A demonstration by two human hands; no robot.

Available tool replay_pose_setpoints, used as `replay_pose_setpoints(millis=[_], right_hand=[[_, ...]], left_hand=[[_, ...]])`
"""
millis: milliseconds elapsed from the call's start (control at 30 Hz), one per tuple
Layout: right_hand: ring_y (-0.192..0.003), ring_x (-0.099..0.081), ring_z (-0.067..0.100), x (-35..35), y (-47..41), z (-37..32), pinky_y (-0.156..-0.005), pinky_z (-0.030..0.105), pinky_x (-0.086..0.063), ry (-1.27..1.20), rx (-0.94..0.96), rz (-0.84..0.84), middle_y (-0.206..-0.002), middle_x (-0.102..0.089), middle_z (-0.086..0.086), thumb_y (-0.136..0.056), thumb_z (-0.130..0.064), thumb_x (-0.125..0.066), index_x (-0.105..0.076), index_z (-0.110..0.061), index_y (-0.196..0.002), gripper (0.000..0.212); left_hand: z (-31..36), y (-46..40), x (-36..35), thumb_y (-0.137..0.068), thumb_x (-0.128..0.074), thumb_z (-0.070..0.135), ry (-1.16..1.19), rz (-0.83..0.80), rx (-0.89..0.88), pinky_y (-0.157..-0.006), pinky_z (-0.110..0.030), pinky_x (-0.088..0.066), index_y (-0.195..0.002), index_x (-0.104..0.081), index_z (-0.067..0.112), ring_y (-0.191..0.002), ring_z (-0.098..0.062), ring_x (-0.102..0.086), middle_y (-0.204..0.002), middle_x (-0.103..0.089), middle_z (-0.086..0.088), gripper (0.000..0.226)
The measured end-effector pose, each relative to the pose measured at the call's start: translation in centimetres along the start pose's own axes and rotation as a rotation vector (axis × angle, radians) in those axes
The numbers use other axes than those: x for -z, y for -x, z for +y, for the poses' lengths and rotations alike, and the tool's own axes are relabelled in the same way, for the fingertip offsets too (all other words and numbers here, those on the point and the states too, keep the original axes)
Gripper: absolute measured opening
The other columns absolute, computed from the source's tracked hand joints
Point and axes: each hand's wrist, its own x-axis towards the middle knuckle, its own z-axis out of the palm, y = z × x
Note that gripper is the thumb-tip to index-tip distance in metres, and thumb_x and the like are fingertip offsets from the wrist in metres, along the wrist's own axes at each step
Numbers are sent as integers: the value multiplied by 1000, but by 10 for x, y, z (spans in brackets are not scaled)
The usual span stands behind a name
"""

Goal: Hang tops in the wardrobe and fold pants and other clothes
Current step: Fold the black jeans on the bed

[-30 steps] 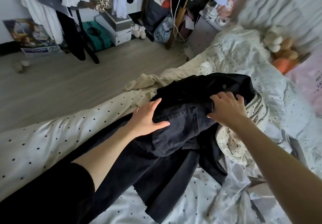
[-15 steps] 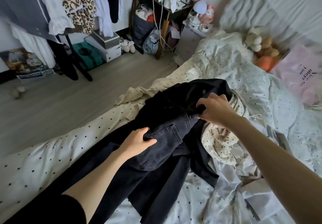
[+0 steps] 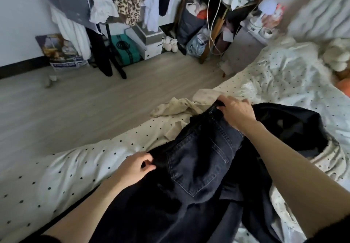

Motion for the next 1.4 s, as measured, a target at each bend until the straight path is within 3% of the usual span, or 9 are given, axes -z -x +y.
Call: replay_pose_setpoints(millis=[133, 233, 367, 467, 700, 900, 1100, 1267, 1400], right_hand=[[-64, -46, 27, -26, -19, 0, -89, 41, -28, 243, -49, 37, -100, -58, 6, -99, -22, -38, -46, -17, -122, 25], [-90, -52, 31, -38, -18, -16, -95, 46, -28, 233, -156, 36, -113, -55, 11, -98, -26, -40, -44, -16, -124, 28], [-131, -37, 33, -50, 24, -63, -109, 58, -9, 112, 11, 208, -140, -44, 12, -93, -33, -46, -46, -16, -133, 44], [-137, -33, 31, -72, 61, -84, -112, 60, -4, 168, 173, 86, -147, -39, 10, -94, -45, -32, -49, -19, -135, 52], [-145, 14, 26, -141, 59, -34, -107, 56, 20, 343, -59, -285, -159, 10, 6, -88, -64, 1, 12, -32, -148, 69], [-145, 15, 27, -134, 52, -52, -109, 58, 16, 248, -116, -335, -159, 10, 5, -92, -61, -4, 3, -30, -150, 66], [-141, 25, 10, -129, 111, -124, -104, 50, 27, -262, -62, -206, -152, 22, -14, -83, -72, 10, 11, -42, -144, 67], [-142, 24, 20, -161, 117, -133, -109, 62, 11, -71, 16, -512, -154, 27, -6, -86, -72, -8, 21, -38, -143, 72], [-144, 20, 25, -149, 115, -148, -106, 65, 11, -86, -34, -493, -157, 19, -3, -88, -69, -7, 7, -35, -149, 71]], left_hand=[[0, -18, 2, -95, -51, 27, 48, 155, -37, -61, -15, -38, -101, -53, 15, -66, -9, -52, -81, -56, 4, 14], [-4, -23, 3, -96, -49, 31, -90, 229, -26, -42, -17, -25, -97, -48, 18, -41, -5, -36, -54, -43, 8, 13], [-8, -22, -3, -92, -55, 36, -111, 242, -47, -56, -20, -38, -105, -60, 11, -57, -10, -54, -80, -66, 5, 29], [-12, -23, -4, -90, -52, 44, 55, 167, -37, -75, -20, -45, -112, -59, 9, -86, -14, -62, -97, -65, 1, 42], [-36, -17, -8, -87, -55, 47, -161, 163, -17, -73, -31, -47, -106, -64, 4, -82, -25, -61, -91, -64, -10, 49], [-43, -6, 3, -60, 15, 89, -378, 255, 56, -51, -28, -40, -90, -58, 15, -56, -25, -60, -52, -49, 2, 108], [-51, 17, -6, -94, -13, 61, -521, 337, 33, -32, -20, -34, -63, -60, 11, -32, -18, -49, -40, -47, 1, 76], [-58, 9, 2, -96, -12, 56, -572, 366, -7, -31, -17, -30, -62, -56, 10, -24, -18, -41, -31, -39, 0, 73], [-66, 17, 16, -90, -31, 58, -508, 344, -42, -34, -21, -29, -66, -55, 7, -27, -22, -45, -34, -42, -1, 61]])
